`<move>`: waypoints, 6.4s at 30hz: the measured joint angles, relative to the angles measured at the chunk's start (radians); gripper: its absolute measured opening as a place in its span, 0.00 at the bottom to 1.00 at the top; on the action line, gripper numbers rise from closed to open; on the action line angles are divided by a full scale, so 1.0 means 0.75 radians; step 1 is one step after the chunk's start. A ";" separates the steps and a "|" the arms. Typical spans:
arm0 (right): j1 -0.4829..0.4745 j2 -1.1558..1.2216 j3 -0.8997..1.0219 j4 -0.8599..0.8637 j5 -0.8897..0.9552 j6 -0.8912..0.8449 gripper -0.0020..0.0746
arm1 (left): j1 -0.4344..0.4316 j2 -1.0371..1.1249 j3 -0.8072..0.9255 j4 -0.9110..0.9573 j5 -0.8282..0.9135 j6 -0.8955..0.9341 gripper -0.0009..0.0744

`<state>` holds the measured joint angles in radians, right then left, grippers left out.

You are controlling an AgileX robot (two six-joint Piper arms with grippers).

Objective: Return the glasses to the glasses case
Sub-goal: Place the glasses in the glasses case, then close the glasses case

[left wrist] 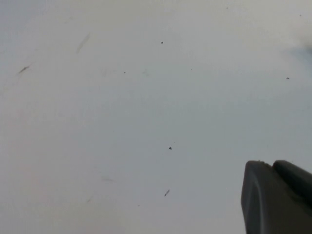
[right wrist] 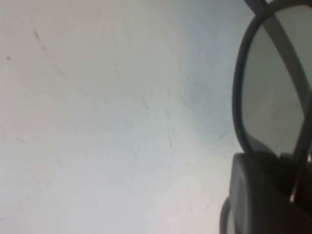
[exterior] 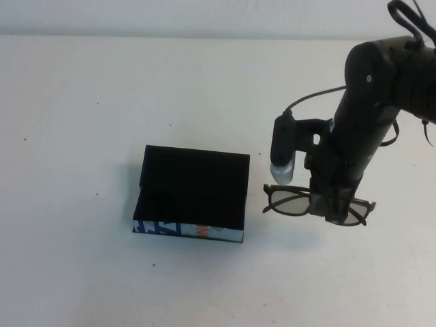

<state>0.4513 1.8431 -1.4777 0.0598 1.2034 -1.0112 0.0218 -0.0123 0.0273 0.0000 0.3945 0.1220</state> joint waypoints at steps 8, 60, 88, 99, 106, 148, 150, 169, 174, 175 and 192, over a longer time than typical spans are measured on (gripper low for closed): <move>0.222 -0.057 -0.157 0.043 0.025 0.133 0.11 | 0.000 0.000 0.000 0.000 0.000 0.000 0.01; 0.434 0.489 -0.718 -0.058 0.032 0.267 0.11 | 0.000 0.000 0.000 0.000 0.000 0.000 0.01; 0.434 0.560 -0.718 -0.050 0.022 0.244 0.18 | 0.000 0.000 0.000 0.000 0.000 0.000 0.01; 0.434 0.563 -0.718 -0.033 0.022 0.244 0.24 | 0.000 0.000 0.000 0.000 0.000 0.000 0.01; 0.434 0.566 -0.747 -0.013 0.027 0.244 0.24 | 0.000 0.000 0.000 0.000 0.000 0.000 0.01; 0.434 0.568 -0.769 -0.005 0.029 0.270 0.08 | 0.000 0.000 0.000 0.000 0.000 0.000 0.01; 0.434 0.568 -0.769 -0.005 0.029 0.270 0.08 | 0.000 0.000 0.000 0.000 0.000 0.000 0.01; 0.422 0.550 -0.769 -0.007 0.029 0.306 0.47 | 0.000 0.000 0.000 0.000 0.000 0.000 0.01; 0.422 0.512 -0.769 -0.037 0.030 0.306 0.51 | 0.000 0.000 0.000 0.000 0.000 0.000 0.01; 0.422 0.503 -0.769 -0.045 0.030 0.306 0.51 | 0.000 0.000 0.000 0.000 0.000 0.000 0.01; 0.410 0.122 -0.741 -0.091 0.053 0.841 0.03 | 0.000 0.000 0.000 0.000 0.000 0.000 0.01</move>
<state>0.7588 1.9343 -2.0338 -0.0087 1.2429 -0.3801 0.0218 -0.0123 0.0273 0.0000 0.3945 0.1220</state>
